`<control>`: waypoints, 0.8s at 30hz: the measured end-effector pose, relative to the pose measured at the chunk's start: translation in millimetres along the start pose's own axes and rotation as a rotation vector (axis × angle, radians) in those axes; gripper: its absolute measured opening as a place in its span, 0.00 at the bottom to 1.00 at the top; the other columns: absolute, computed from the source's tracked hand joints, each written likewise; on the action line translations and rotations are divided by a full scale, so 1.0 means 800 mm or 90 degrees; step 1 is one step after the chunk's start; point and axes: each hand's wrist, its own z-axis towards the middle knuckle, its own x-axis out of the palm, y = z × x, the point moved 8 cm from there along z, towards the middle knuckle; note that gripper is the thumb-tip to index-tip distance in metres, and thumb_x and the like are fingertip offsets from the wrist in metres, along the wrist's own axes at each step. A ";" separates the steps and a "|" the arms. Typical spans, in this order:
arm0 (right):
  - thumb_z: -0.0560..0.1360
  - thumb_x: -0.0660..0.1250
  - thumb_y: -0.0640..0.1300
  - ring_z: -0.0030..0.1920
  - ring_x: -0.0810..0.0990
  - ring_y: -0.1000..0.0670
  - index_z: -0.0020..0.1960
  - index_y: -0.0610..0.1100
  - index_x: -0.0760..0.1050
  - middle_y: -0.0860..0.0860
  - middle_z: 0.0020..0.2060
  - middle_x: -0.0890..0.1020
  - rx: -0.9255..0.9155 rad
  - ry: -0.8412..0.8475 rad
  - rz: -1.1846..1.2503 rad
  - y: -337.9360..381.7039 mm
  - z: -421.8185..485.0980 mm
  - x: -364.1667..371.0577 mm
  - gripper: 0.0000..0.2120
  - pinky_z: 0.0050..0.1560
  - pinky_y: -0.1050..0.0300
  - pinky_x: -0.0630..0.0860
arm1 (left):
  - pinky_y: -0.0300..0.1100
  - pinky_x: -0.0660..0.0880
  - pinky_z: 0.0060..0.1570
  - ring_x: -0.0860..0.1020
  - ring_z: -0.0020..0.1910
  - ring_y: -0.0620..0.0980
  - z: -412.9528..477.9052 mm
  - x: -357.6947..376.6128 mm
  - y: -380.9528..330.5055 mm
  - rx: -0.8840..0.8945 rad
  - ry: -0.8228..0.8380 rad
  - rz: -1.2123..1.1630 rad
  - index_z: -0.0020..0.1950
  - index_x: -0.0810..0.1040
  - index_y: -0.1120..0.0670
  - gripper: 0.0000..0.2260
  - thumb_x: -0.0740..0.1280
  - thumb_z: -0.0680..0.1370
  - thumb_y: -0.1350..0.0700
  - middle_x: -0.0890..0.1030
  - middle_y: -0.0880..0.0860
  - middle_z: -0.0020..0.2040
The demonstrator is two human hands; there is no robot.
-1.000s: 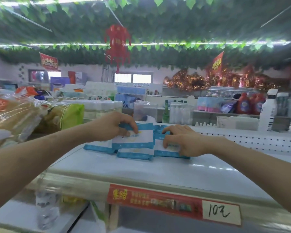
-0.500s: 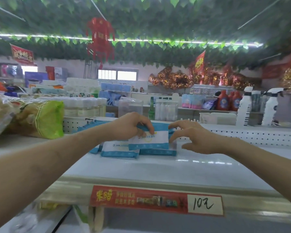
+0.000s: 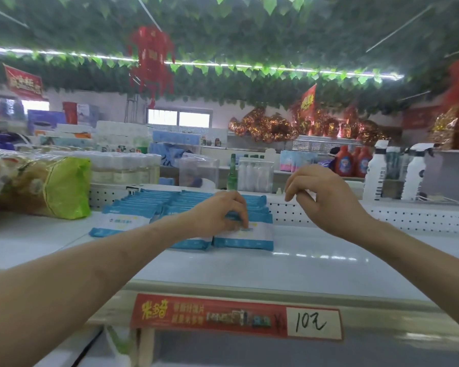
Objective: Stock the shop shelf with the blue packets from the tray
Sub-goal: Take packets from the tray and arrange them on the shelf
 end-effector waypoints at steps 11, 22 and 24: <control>0.75 0.64 0.41 0.46 0.79 0.53 0.48 0.51 0.82 0.57 0.44 0.82 -0.206 0.102 0.232 0.296 0.059 0.128 0.09 0.50 0.48 0.76 | 0.42 0.76 0.55 0.79 0.54 0.44 -0.306 -0.136 0.073 -0.224 -0.213 0.009 0.53 0.83 0.47 0.07 0.68 0.82 0.59 0.79 0.45 0.55; 0.81 0.62 0.46 0.56 0.78 0.51 0.69 0.53 0.73 0.53 0.60 0.78 -0.435 0.433 0.548 0.810 -0.122 0.307 0.17 0.51 0.54 0.73 | 0.38 0.78 0.48 0.82 0.48 0.43 -1.020 -0.110 -0.086 -0.849 -0.447 0.120 0.54 0.82 0.41 0.14 0.69 0.79 0.61 0.83 0.40 0.50; 0.80 0.63 0.45 0.56 0.77 0.51 0.70 0.52 0.73 0.53 0.60 0.77 -0.484 0.499 0.601 0.900 -0.191 0.310 0.18 0.54 0.55 0.72 | 0.33 0.75 0.52 0.81 0.49 0.41 -1.118 -0.073 -0.161 -0.950 -0.457 0.139 0.53 0.81 0.41 0.12 0.67 0.77 0.59 0.83 0.38 0.50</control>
